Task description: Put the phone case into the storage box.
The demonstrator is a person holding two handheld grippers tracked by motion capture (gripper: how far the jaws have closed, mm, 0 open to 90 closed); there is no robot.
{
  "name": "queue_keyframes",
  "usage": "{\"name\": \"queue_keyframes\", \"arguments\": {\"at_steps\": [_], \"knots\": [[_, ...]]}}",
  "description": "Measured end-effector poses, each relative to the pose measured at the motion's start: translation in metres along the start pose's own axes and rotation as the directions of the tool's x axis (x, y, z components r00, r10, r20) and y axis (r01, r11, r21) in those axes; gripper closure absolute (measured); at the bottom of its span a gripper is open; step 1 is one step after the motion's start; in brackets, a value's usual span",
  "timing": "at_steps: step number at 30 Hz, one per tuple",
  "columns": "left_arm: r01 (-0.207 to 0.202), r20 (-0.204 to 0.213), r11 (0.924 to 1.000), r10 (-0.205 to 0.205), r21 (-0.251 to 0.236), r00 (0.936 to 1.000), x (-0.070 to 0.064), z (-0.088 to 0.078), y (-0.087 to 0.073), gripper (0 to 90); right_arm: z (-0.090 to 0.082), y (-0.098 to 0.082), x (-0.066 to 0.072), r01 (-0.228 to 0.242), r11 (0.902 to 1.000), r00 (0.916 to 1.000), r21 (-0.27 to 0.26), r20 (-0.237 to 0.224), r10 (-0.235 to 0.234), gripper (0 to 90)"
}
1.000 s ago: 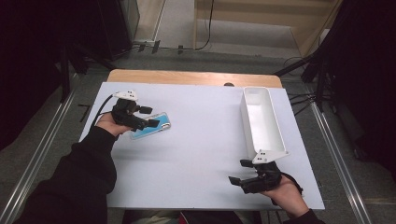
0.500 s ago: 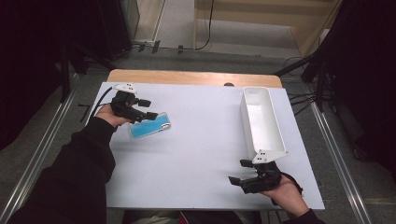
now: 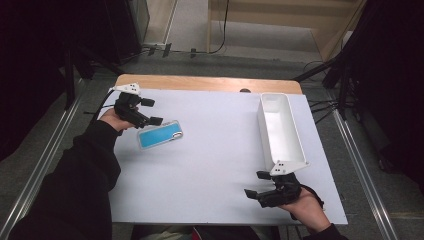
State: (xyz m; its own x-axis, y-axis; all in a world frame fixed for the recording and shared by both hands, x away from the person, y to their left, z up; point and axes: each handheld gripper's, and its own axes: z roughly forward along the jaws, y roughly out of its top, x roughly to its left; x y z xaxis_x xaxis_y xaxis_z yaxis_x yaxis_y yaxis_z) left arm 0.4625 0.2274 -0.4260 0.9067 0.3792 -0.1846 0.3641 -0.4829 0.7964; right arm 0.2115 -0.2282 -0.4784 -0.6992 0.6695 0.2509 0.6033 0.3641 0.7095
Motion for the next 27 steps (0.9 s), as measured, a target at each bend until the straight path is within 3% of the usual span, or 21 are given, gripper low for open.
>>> {"name": "queue_keyframes", "arguments": {"at_steps": [2,5,8,15,27], "knots": [[-0.001,-0.001,1.0000,0.001,0.004,1.0000,0.000,0.000,-0.001,0.0,0.000,0.000,0.000,0.000,1.0000,1.0000,0.000,0.000,0.000,18.5],[-0.043,-0.028,0.9985,0.044,0.034,0.9987,-0.002,0.003,-0.004,0.9,0.000,0.000,0.000,0.000,1.0000,1.0000,0.001,-0.001,0.000,18.5],[-0.048,-0.014,0.9975,0.048,0.051,0.9987,-0.001,0.004,-0.007,4.8,0.000,0.000,0.000,0.001,1.0000,1.0000,0.003,-0.002,-0.001,18.5],[-0.049,-0.055,0.9974,0.052,0.054,0.9971,0.000,0.008,-0.010,4.8,0.000,0.000,0.000,0.002,1.0000,1.0000,0.003,-0.004,-0.002,18.5],[-0.034,-0.067,0.9977,0.037,0.059,0.9970,0.001,0.019,-0.021,4.8,0.000,0.000,0.000,0.003,1.0000,1.0000,0.003,-0.004,-0.003,18.5]]}}
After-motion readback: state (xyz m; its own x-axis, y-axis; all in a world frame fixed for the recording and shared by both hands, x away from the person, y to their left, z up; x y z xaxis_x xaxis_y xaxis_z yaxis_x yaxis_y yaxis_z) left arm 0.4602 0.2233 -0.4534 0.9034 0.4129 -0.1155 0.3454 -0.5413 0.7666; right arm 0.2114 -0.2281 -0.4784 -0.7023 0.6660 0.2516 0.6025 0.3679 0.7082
